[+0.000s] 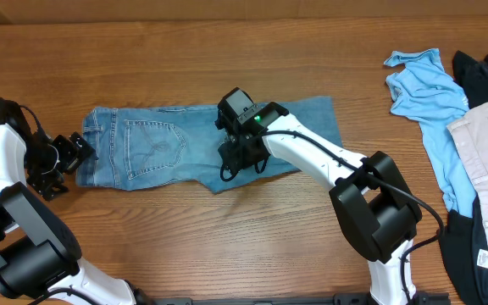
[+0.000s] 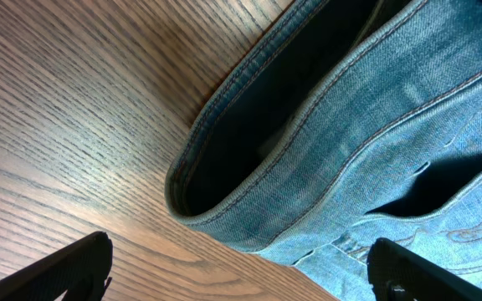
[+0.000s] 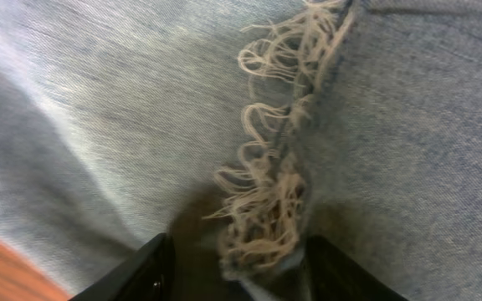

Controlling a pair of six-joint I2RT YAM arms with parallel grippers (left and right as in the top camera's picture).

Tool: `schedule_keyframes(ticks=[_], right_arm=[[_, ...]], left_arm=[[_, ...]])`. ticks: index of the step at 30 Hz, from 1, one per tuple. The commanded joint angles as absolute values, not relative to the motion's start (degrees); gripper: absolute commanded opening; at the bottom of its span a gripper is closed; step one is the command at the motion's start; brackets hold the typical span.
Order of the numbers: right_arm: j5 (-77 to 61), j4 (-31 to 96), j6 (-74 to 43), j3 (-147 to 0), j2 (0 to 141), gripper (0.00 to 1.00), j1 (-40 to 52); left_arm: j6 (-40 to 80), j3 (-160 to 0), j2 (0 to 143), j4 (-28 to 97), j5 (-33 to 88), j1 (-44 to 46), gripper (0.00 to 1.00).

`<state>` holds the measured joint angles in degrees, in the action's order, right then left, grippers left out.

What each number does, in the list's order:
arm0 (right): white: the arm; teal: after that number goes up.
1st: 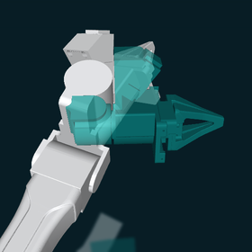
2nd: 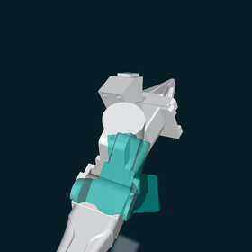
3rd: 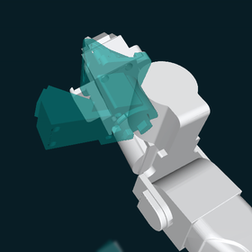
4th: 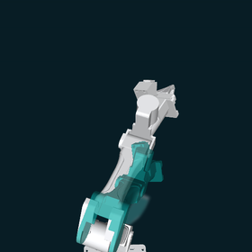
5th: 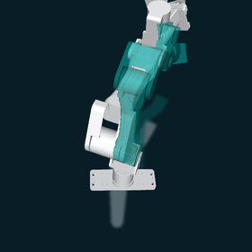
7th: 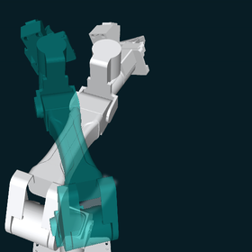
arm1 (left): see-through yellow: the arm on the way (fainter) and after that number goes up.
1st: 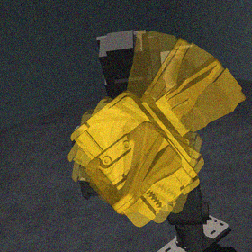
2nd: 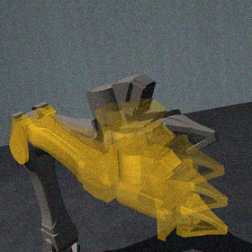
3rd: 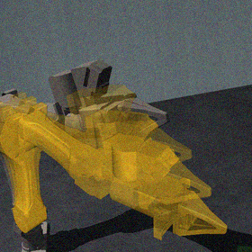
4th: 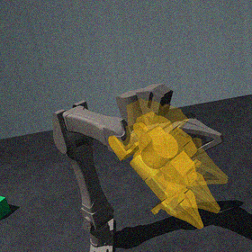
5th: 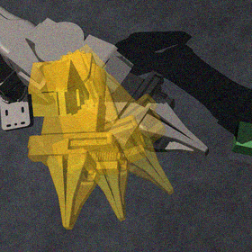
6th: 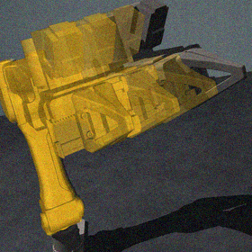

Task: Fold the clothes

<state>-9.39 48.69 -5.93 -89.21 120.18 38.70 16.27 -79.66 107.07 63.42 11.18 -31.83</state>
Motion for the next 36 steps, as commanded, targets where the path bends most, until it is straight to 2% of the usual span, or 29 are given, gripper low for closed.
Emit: schedule_keyframes(ticks=[1,4,6,8,9,10,11,17,23,31,33,34,35,36], right_arm=[[-5.2,47.5,-5.8,-88.3,119.8,0.51,38.6],[-3.7,46.8,-6.0,-88.3,119.8,0.51,38.6],[-3.4,46.8,-6.0,-88.3,119.8,0.47,38.5],[-3.5,46.8,-6.0,-88.2,119.8,0.33,38.6],[-3.5,46.9,-6.0,-88.1,119.8,0.25,38.6],[-3.5,47.0,-6.0,-88.1,119.8,0.11,38.6],[-3.5,47.0,-6.0,-87.9,119.8,0.04,38.6],[-3.5,46.2,-6.0,-89.1,119.7,0.04,38.6],[-5.2,47.9,-6.0,-99.3,119.5,0.04,38.6],[-7.5,48.8,-6.0,-98.0,119.7,0.05,38.6],[-9.0,48.9,-6.0,-97.6,119.7,0.14,38.6],[-9.1,48.9,-6.0,-97.6,119.7,0.31,38.6],[-9.1,48.9,-6.0,-97.6,119.7,0.38,38.6],[-9.1,48.9,-6.0,-97.6,119.7,0.40,38.6]], left_arm=[[15.2,-80.5,107.5,63.4,11.5,-31.5,1.00],[15.2,-80.5,107.5,63.4,11.5,-31.5,1.00],[15.2,-80.5,107.5,63.4,11.5,-31.5,1.00],[15.2,-80.5,107.5,63.4,11.5,-31.5,1.00],[15.2,-80.5,107.5,63.4,11.5,-31.5,1.00],[15.2,-80.5,107.5,63.4,11.5,-31.5,1.00],[15.2,-80.5,107.5,63.4,11.5,-31.5,1.00],[15.2,-80.5,107.5,63.4,11.5,-31.5,1.00],[15.2,-80.5,107.5,63.6,11.4,-31.5,1.00],[15.2,-80.5,107.5,63.8,11.4,-31.5,1.00],[15.2,-80.5,107.5,63.9,11.4,-31.5,1.00],[15.2,-80.5,107.5,63.9,11.4,-31.5,1.00],[15.2,-80.5,107.5,64.0,11.4,-31.5,1.00],[15.2,-80.5,107.5,64.1,11.4,-31.5,1.00]])
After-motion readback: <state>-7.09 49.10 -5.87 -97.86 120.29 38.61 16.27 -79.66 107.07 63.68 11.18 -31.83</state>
